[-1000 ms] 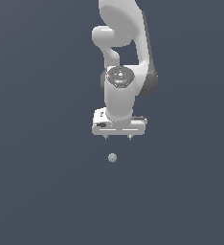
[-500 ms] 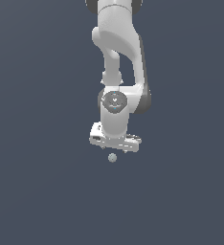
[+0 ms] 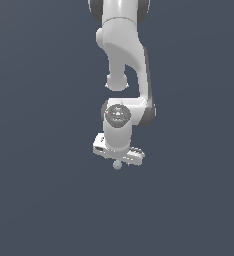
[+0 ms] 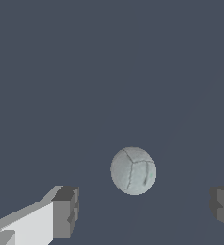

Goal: Pick up the object and move it to a goal position.

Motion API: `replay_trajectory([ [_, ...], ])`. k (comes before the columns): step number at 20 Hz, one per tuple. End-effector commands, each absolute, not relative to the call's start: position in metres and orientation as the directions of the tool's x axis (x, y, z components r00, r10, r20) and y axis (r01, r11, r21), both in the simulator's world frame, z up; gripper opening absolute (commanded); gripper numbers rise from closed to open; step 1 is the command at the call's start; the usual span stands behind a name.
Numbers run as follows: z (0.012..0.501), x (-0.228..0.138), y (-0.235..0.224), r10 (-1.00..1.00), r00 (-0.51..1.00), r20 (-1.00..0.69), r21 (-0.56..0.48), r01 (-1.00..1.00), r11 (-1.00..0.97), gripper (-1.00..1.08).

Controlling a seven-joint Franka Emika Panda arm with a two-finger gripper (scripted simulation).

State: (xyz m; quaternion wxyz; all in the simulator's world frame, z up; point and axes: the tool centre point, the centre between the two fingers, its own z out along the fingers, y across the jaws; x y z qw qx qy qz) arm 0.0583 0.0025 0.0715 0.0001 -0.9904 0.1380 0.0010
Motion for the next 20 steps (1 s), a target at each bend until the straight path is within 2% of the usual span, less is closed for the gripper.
replay_trajectory([
  [1, 0.072, 0.058, 0.003, -0.273, 0.962, -0.001, 0.0, -0.273, -0.962, 1.0],
  [13, 0.025, 0.058, 0.002, -0.278, 0.961, 0.0, 0.0, -0.278, -0.961, 1.0],
  [18, 0.021, 0.059, 0.002, -0.278, 0.961, 0.0, 0.0, -0.278, -0.961, 1.0],
  [19, 0.021, 0.059, 0.002, -0.278, 0.961, 0.0, 0.0, -0.278, -0.961, -1.0],
  [20, 0.021, 0.059, 0.002, -0.278, 0.961, 0.0, 0.0, -0.278, -0.961, -1.0],
])
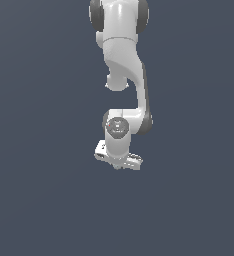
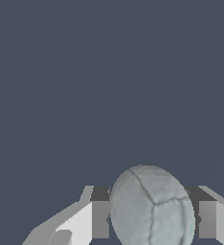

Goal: Pick up the object and move it to a goal position.

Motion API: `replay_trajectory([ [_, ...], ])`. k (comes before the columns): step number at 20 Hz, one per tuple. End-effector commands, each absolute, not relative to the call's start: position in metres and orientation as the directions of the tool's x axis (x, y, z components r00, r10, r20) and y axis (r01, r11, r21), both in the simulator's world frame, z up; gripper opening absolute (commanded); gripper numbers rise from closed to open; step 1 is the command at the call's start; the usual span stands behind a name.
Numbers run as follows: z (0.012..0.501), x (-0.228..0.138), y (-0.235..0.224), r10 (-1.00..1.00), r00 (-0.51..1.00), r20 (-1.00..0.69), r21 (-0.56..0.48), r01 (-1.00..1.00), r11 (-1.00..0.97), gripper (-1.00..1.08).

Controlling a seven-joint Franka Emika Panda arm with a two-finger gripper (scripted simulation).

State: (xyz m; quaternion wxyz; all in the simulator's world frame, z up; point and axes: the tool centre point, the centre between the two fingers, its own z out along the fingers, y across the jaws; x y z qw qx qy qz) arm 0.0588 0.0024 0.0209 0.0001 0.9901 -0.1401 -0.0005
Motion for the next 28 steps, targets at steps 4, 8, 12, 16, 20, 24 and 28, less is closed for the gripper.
replay_trajectory([
  [4, 0.021, 0.059, 0.002, -0.278, 0.961, 0.0, 0.0, -0.278, -0.961, -1.0],
  [8, 0.021, 0.059, 0.002, -0.278, 0.961, 0.0, 0.0, -0.278, -0.961, -1.0],
  [12, 0.024, 0.06, 0.0, -0.277, 0.961, 0.002, -0.001, -0.277, -0.961, -1.0],
  [16, 0.039, 0.063, -0.007, -0.275, 0.961, 0.012, -0.003, -0.275, -0.961, -1.0],
  [20, 0.067, 0.07, -0.022, -0.271, 0.962, 0.031, -0.009, -0.27, -0.963, -1.0],
  [24, 0.111, 0.078, -0.045, -0.264, 0.963, 0.06, -0.017, -0.263, -0.965, -1.0],
  [28, 0.165, 0.088, -0.072, -0.256, 0.962, 0.095, -0.027, -0.254, -0.967, -1.0],
])
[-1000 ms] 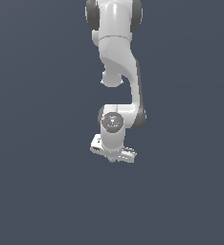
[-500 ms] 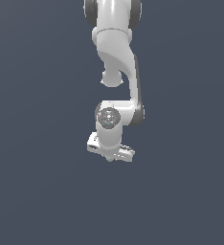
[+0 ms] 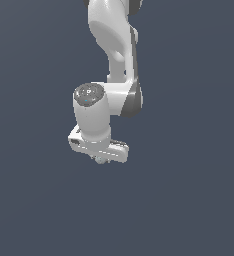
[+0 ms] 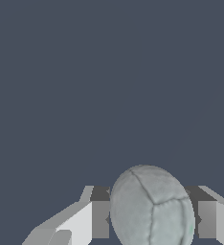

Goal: Pick up the object and move it to a goal position.

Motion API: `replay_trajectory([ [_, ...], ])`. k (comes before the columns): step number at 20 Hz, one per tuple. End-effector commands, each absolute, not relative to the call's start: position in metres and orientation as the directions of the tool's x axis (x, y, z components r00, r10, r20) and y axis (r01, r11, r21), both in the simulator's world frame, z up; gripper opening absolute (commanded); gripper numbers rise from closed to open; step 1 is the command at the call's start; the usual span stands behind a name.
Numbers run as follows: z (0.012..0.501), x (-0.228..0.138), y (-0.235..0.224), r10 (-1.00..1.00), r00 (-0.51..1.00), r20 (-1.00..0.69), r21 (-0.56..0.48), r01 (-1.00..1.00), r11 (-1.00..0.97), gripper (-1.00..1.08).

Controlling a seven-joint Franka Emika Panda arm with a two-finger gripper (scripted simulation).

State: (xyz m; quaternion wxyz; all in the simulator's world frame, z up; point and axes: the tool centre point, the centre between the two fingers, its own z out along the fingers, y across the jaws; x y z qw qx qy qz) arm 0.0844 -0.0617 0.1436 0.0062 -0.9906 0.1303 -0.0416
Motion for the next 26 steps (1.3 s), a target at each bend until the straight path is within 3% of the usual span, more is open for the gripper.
replay_trajectory([
  [1, 0.178, 0.09, -0.079, -0.253, 0.962, 0.104, -0.029, -0.252, -0.967, -1.0],
  [16, 0.368, 0.11, -0.174, -0.224, 0.948, 0.226, -0.064, -0.215, -0.975, -1.0],
  [26, 0.431, 0.115, -0.206, -0.216, 0.939, 0.266, -0.076, -0.203, -0.976, -1.0],
])
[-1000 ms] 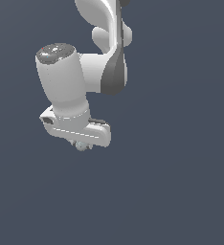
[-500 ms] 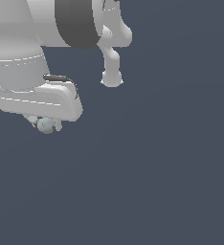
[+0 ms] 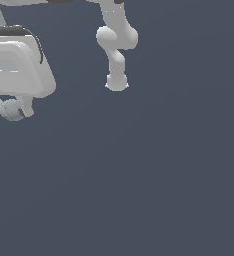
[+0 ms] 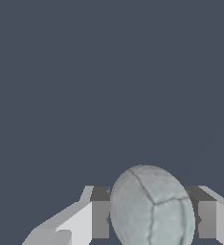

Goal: Pick up the object and move it to a goal position.

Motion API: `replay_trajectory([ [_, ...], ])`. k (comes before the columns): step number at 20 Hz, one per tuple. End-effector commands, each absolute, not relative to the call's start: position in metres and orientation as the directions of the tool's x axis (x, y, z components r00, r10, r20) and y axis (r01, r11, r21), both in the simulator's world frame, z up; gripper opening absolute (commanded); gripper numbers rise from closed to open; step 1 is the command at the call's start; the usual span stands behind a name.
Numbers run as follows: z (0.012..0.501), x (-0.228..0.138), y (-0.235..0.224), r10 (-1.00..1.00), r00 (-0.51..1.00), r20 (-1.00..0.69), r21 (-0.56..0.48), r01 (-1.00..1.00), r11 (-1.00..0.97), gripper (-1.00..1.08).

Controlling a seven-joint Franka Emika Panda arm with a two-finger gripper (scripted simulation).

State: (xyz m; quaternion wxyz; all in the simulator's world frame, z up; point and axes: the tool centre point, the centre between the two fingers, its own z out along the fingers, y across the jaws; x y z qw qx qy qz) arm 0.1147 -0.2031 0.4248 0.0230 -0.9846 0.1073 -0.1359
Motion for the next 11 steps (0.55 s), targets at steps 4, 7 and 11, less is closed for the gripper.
replay_trajectory([
  [4, 0.441, 0.116, -0.211, -0.215, 0.938, 0.272, -0.078, -0.201, -0.976, -1.0],
  [7, 0.445, 0.117, -0.214, -0.215, 0.937, 0.275, -0.079, -0.201, -0.976, -1.0],
  [11, 0.447, 0.117, -0.214, -0.215, 0.937, 0.275, -0.079, -0.201, -0.976, -1.0],
])
